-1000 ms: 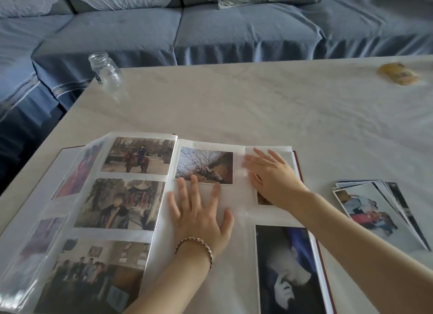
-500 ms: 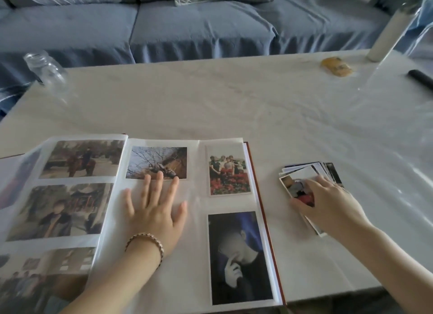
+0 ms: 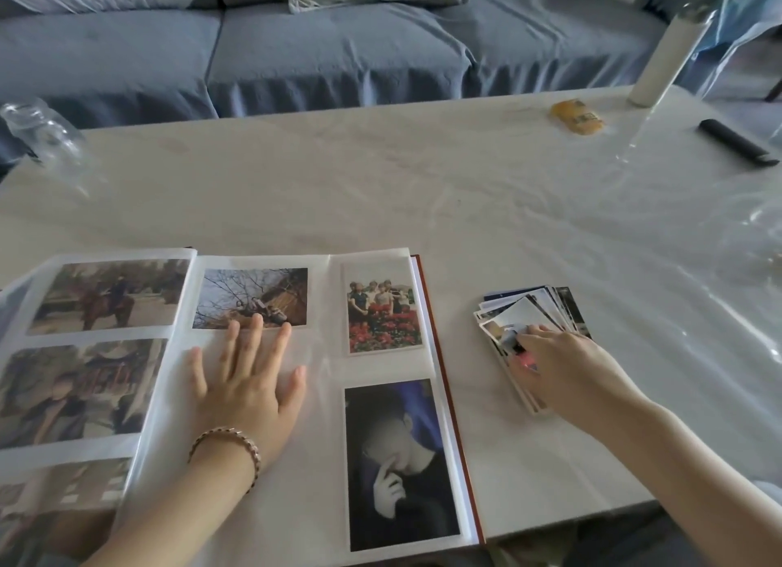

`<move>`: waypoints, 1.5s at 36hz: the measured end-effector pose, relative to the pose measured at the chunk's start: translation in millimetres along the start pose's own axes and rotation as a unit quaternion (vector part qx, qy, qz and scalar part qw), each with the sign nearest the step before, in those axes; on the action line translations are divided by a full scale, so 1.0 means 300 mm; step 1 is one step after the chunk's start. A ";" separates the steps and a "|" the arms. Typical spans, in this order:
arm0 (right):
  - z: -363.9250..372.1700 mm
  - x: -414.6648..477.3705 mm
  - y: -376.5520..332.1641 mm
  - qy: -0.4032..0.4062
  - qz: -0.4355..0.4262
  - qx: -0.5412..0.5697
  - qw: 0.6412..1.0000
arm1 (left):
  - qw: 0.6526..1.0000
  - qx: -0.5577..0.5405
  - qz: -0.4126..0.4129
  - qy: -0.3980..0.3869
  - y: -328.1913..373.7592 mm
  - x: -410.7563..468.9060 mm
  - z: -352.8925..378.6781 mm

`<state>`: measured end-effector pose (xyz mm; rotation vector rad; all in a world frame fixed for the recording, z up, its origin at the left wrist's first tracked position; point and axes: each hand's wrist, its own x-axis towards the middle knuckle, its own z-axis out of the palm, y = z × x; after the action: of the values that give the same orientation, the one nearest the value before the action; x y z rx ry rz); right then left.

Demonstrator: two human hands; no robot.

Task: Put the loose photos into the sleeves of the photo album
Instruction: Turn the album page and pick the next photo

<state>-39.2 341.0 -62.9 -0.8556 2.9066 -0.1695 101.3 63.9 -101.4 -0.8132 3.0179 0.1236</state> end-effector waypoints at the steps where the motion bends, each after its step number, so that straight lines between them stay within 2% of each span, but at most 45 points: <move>1: -0.005 0.000 -0.002 -0.012 0.019 -0.007 1.000 | 1.000 0.000 -0.002 -0.002 0.002 0.000 -0.002; 4: -0.014 0.006 -0.008 -0.073 0.071 -0.038 0.994 | 1.000 0.000 -0.003 -0.005 0.007 -0.001 -0.008; 13: -0.017 -0.009 -0.022 -0.035 0.100 -0.026 0.994 | 1.000 0.002 -0.005 -0.006 0.009 -0.003 -0.009; 18: -0.038 -0.031 -0.046 -0.025 0.114 0.006 0.993 | 0.999 0.016 -0.011 -0.033 0.019 -0.005 -0.022; 20: -0.048 -0.039 -0.057 -0.030 0.114 -0.013 0.993 | 0.999 0.029 -0.012 -0.044 0.024 -0.003 -0.028; 22: -0.042 -0.043 -0.070 0.044 0.071 -0.028 0.996 | 0.999 0.010 -0.002 -0.039 0.032 -0.003 -0.036; 24: -0.018 -0.038 -0.065 0.209 -0.040 0.015 0.977 | 0.995 -0.091 0.024 0.017 0.049 -0.005 -0.042; 25: -0.009 -0.039 -0.073 0.304 -0.112 0.048 0.945 | 0.985 -0.160 0.033 0.051 0.059 -0.006 -0.047; 26: -0.005 -0.041 -0.089 0.353 -0.169 0.071 0.917 | 0.970 -0.231 0.032 0.068 0.078 -0.012 -0.062; 27: -0.004 -0.044 -0.106 0.369 -0.213 0.080 0.901 | 0.949 -0.309 0.016 0.058 0.104 -0.018 -0.081; 28: -0.009 -0.046 -0.127 0.372 -0.244 0.085 0.892 | 0.918 -0.395 -0.017 0.013 0.135 -0.023 -0.108; 29: -0.009 -0.049 -0.146 0.370 -0.267 0.092 0.885 | 0.867 -0.492 -0.060 -0.055 0.167 -0.024 -0.138; 31: -0.005 -0.052 -0.184 0.347 -0.305 0.102 0.881 | 0.727 -0.644 -0.147 -0.189 0.210 -0.024 -0.189; 32: -0.002 -0.053 -0.199 0.329 -0.322 0.102 0.882 | 0.684 -0.675 -0.165 -0.221 0.221 -0.030 -0.206; 33: 0.003 -0.053 -0.213 0.311 -0.333 0.102 0.885 | 0.681 -0.676 -0.162 -0.229 0.225 -0.037 -0.216; 36: 0.020 -0.057 -0.249 0.243 -0.302 0.154 0.909 | 0.756 -0.623 -0.132 -0.152 0.213 -0.052 -0.224; 39: 0.023 -0.066 -0.273 0.217 -0.184 0.300 0.911 | 0.802 -0.581 -0.092 -0.102 0.167 -0.053 -0.231; 42: -0.012 -0.067 -0.302 0.126 -0.014 0.458 0.880 | 0.834 -0.543 -0.038 -0.086 0.119 -0.066 -0.235; 45: -0.015 -0.061 -0.319 0.026 0.088 0.572 0.815 | 0.851 -0.519 -0.005 -0.080 0.075 -0.080 -0.231; 46: -0.009 -0.057 -0.318 0.005 0.092 0.592 0.801 | 0.860 -0.504 0.005 -0.077 0.060 -0.085 -0.226; 47: -0.006 -0.055 -0.320 -0.017 0.079 0.593 0.801 | 0.873 -0.482 0.014 -0.069 0.049 -0.089 -0.219; 51: 0.014 -0.048 -0.334 -0.080 0.024 0.553 0.829 | 0.923 -0.384 0.016 -0.024 -0.008 -0.097 -0.180; 54: 0.018 -0.044 -0.333 -0.007 0.044 0.524 0.850 | 0.982 -0.177 0.050 0.044 -0.069 -0.104 -0.129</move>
<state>25.8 264.2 -53.7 -0.4740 2.2228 -1.5203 138.8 58.6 -63.4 -0.6973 3.1669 0.6601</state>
